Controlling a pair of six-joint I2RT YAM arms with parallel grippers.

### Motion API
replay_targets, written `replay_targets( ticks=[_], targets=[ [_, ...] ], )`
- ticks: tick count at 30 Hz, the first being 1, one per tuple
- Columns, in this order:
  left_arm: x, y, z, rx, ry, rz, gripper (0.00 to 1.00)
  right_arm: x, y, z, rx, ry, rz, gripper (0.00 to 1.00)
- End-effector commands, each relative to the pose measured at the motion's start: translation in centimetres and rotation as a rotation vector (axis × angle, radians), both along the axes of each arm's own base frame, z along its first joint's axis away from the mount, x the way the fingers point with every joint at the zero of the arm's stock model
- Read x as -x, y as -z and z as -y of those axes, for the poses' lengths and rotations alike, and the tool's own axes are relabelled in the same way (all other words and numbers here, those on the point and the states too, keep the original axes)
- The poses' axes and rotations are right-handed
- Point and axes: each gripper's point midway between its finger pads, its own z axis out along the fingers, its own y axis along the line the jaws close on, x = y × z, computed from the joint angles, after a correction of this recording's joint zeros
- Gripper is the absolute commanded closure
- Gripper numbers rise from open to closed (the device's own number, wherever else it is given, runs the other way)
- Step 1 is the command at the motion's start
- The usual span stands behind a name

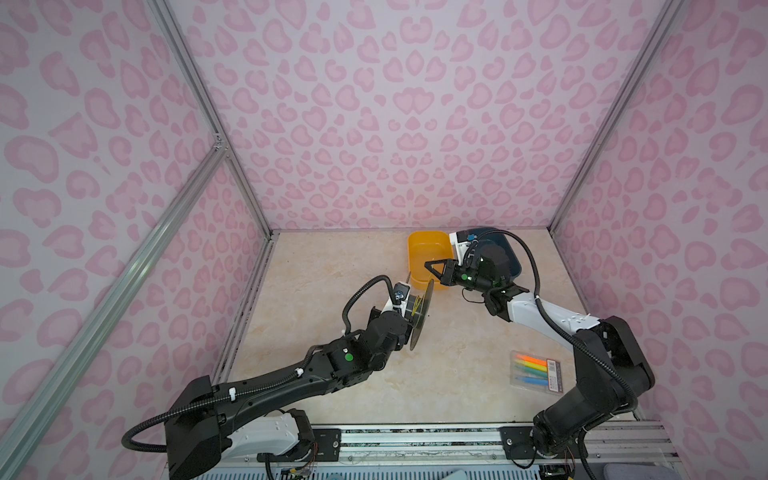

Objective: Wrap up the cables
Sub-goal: 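Lower the wire behind the spool with the right while the left tilts it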

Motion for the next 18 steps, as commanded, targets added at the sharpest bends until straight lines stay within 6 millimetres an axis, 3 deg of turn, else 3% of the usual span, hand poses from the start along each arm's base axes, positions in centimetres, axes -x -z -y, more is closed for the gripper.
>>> replay_targets(
  ticks=[1,12,16,18],
  targets=[
    [3.6,2.9,1.2,-0.108,0.223,-0.127,0.96,-4.9,-2.4,3.7,-0.003,0.295,0.186,1.0],
    [3.3,-2.6,1.1,0.069,0.228,-0.014,0.96,-3.1,0.2,2.1,-0.068,0.245,0.13,1.0],
    [1.3,-2.7,0.5,0.065,0.147,-0.039,0.96,-2.3,0.6,1.9,-0.05,0.24,0.125,1.0],
    [0.0,-2.3,0.3,0.07,0.106,-0.067,0.96,-2.4,1.0,2.7,-0.043,0.271,0.122,1.0]
  ],
)
